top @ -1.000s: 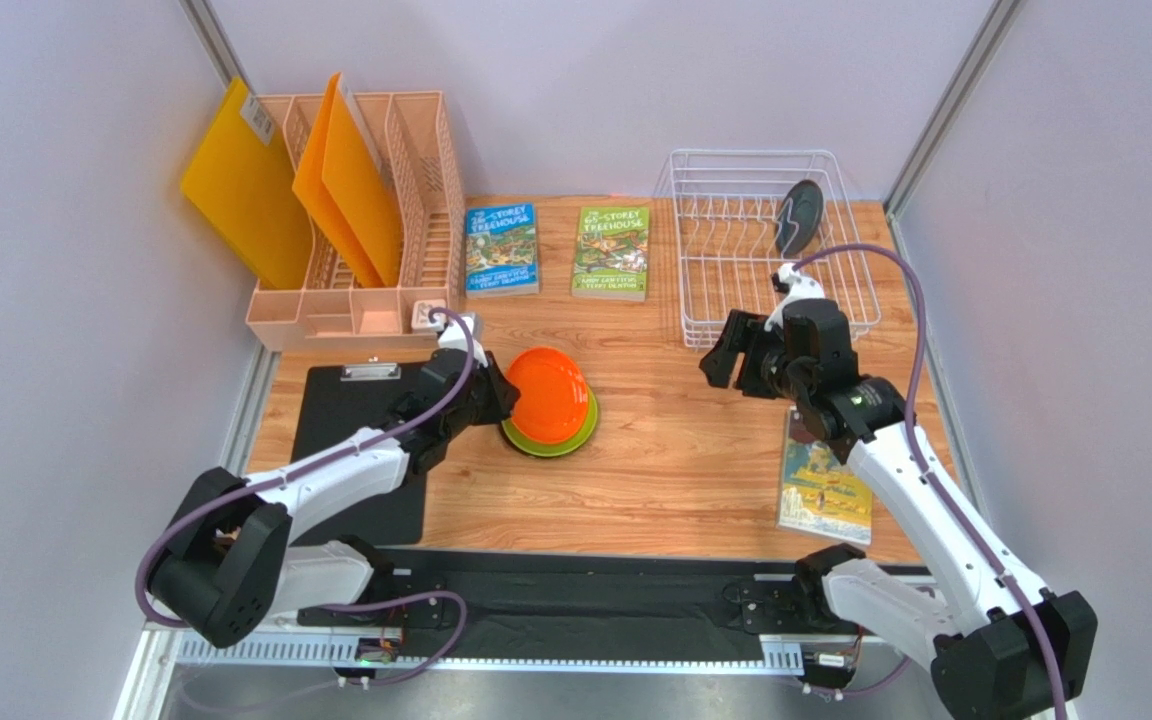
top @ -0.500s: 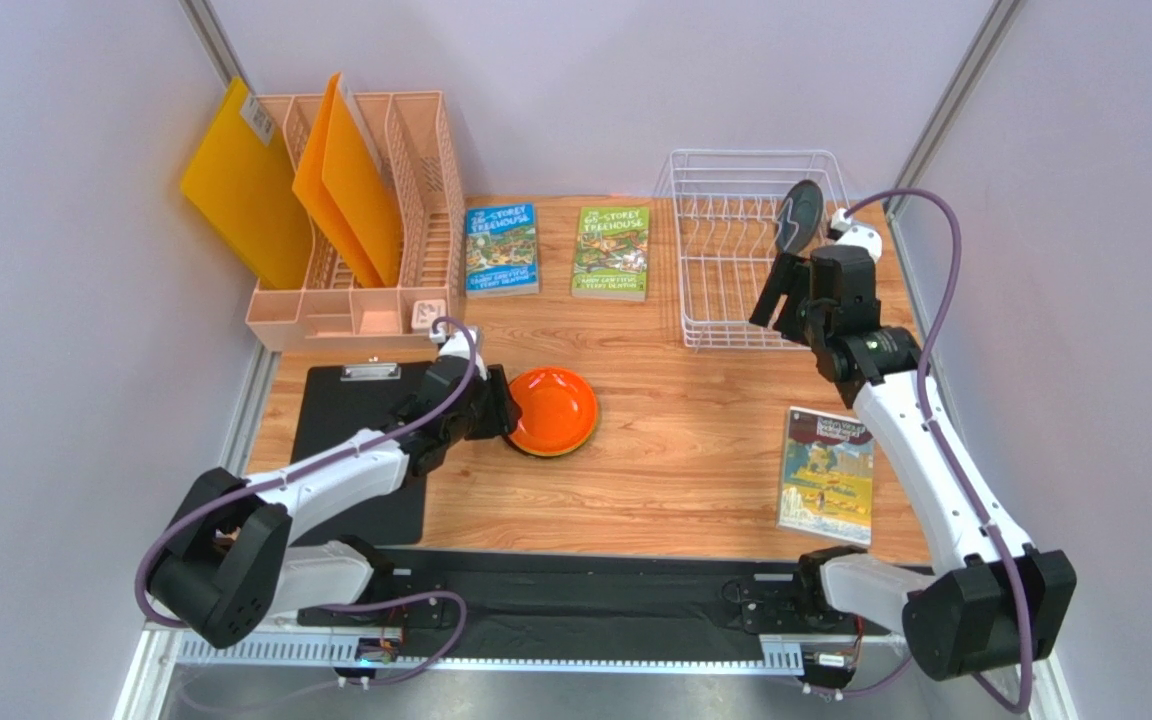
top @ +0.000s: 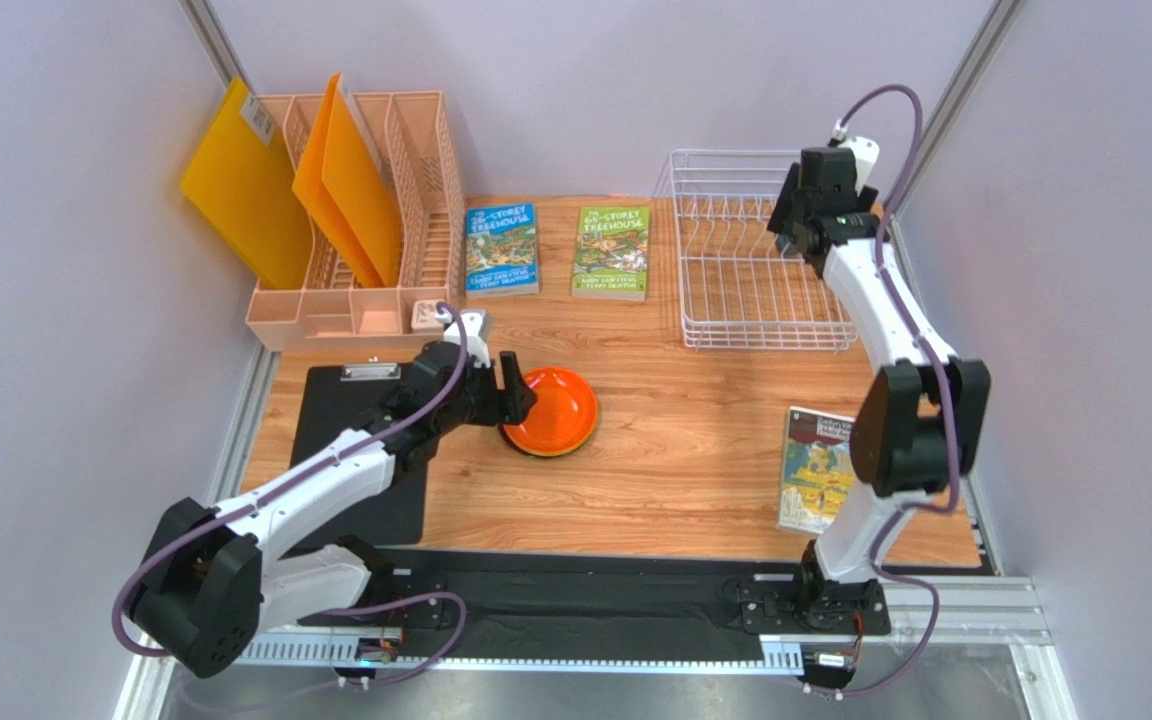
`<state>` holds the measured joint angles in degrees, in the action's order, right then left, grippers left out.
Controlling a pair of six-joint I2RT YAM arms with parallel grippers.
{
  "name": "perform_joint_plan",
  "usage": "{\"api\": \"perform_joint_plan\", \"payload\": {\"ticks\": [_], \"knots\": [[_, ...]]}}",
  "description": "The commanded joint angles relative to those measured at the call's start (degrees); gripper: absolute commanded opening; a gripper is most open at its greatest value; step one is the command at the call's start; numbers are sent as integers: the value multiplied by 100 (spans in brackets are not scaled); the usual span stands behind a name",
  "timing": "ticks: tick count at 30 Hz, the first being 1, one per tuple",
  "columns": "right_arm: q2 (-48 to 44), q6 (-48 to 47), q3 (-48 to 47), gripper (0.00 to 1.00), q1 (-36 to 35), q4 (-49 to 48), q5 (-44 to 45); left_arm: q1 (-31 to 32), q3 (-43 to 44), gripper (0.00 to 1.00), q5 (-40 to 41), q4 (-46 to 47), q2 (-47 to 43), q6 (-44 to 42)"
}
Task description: Unload the plates from the dish rack
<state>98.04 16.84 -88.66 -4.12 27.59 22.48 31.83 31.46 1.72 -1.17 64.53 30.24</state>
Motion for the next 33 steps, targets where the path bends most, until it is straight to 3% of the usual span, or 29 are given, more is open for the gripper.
{"api": "perform_joint_plan", "payload": {"ticks": [1, 3, 6, 9, 19, 25, 29, 31, 33], "knots": [[1233, -541, -1318, 71, 165, -158, 12, 7, 509, 80, -1444, 538, -38, -545], [1942, -664, -2044, 68, 218, -71, -15, 7, 641, 84, -1848, 661, 7, -633], [2621, -849, -2776, 65, 315, -34, 29, 7, 738, 99, -2174, 758, 42, -835], [3062, -919, -3322, 66, 359, 61, -41, 7, 800, 99, -2281, 802, 77, -1020], [3652, -1209, -3790, 73, 623, 0, 108, 7, 765, 99, -2281, 1101, 481, -959], [4047, -1218, -4080, 71, 754, 53, -199, 7, 817, 99, -2237, 1119, 657, -958], [4179, -973, -4124, 59, 930, -61, -621, 7, 826, 99, -2176, 1075, 754, -994], [4206, -920, -4124, 42, 1036, -149, -962, 7, 818, 99, -2123, 1092, 798, -976], [4232, -910, -4133, 37, 1088, -219, -1105, 7, 800, 99, -2105, 1128, 850, -950]]}}
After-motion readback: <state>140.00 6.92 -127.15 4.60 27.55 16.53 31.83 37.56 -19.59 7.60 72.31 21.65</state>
